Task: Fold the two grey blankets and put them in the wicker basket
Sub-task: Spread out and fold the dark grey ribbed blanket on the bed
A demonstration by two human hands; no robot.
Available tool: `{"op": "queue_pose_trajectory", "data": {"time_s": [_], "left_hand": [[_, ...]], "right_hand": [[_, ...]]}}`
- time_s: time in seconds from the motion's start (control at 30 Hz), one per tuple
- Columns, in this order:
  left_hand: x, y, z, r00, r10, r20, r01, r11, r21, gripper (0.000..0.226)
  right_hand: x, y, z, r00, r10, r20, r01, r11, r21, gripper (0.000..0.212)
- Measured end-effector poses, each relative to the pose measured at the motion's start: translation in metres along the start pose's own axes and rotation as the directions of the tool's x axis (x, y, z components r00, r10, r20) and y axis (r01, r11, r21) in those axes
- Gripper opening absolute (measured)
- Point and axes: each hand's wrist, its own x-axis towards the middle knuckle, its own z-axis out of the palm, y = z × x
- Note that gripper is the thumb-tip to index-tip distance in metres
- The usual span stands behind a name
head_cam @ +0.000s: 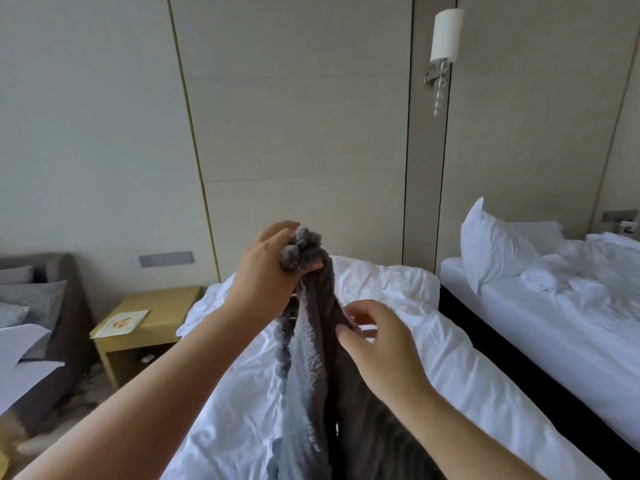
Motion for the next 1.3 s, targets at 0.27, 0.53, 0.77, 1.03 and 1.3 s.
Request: {"op": "queue_pose_trajectory", "data": {"time_s": [0.27,0.53,0.77,1.03,1.3], "left_hand": [[0.000,-0.007,0.001,0.995,-0.087,0.046,0.095,0.973,-0.212,0.020],[0.006,-0.016,-0.003,0.967,-0.250,-0.041,0.188,0.818,-0.543,0.038],[-0.005,-0.015,0.005,0.969,-0.232,0.084,0.242,0.827,-0.508,0.033],[-0.006,-0.018,-0.004,0.990,-0.100,0.104,0.130,0.928,-0.350,0.024],[0.012,-0.030,-0.012,0.968,-0.242,-0.070,0.182,0.864,-0.469,0.041]], "right_hand": [[-0.020,0.013,0.025,0.982,0.183,0.049,-0.179,0.981,-0.074,0.015],[-0.016,0.025,0.021,0.894,0.205,0.398,-0.386,0.803,0.454,0.014],[-0.009,0.008,0.032,0.931,0.113,0.348,-0.286,0.819,0.498,0.030],[-0.007,-0.003,0.012,0.691,0.054,0.721,-0.674,0.408,0.615,0.043],[-0.025,0.091,0.002,0.508,-0.321,0.800,-0.582,0.557,0.593,0.054]]}}
